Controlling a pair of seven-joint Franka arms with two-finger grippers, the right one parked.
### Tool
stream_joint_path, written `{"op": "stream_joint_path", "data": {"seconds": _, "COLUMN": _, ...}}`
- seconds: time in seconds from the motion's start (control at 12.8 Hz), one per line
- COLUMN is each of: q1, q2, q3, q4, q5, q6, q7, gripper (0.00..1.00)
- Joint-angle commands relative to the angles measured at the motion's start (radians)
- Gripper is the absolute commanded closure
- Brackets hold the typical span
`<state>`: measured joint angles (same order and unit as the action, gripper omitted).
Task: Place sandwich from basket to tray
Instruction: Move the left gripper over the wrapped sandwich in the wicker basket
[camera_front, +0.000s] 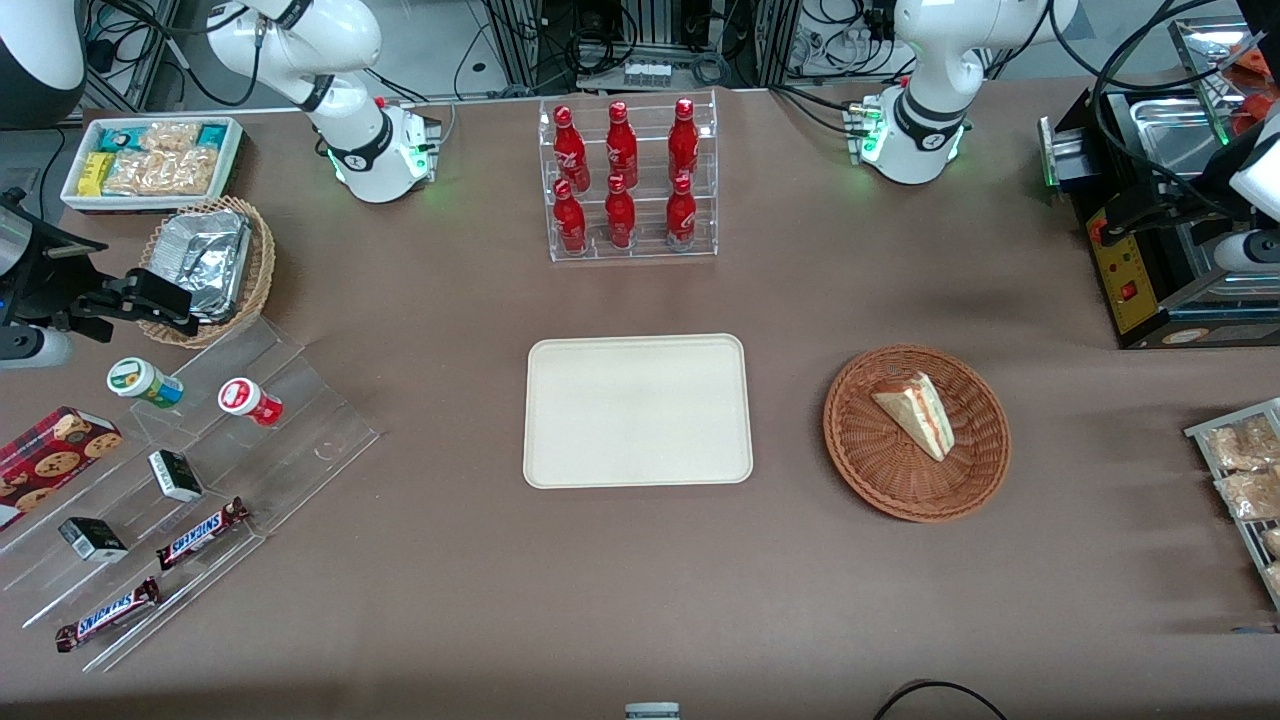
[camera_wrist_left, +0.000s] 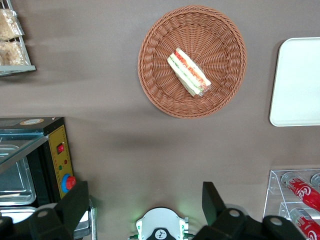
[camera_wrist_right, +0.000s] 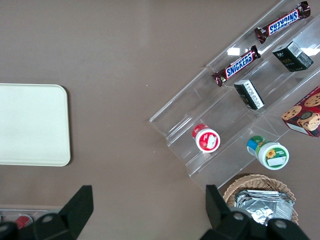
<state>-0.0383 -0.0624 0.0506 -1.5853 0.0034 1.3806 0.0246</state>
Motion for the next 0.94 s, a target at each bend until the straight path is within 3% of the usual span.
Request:
{"op": "stream_joint_path", "data": {"seconds": 0.0, "q1": -0.011, "q2": 0.009, "q3": 0.012, "q4": 0.019, "q5": 0.013, "q6": -0.011, "q7": -0.006, "gripper": 0.00}}
{"op": "stream_joint_path", "data": {"seconds": 0.39, "q1": -0.008, "q2": 0.113, "q3": 0.012, "q4": 0.016, "q5": 0.021, "q6": 0.030, "q7": -0.067, "gripper": 0.00}}
{"op": "stream_joint_path", "data": {"seconds": 0.86, "q1": -0.015, "q2": 0.262, "q3": 0.008, "q4": -0.039, "q5": 0.000, "q6": 0.254, "q7": -0.437, "gripper": 0.00}}
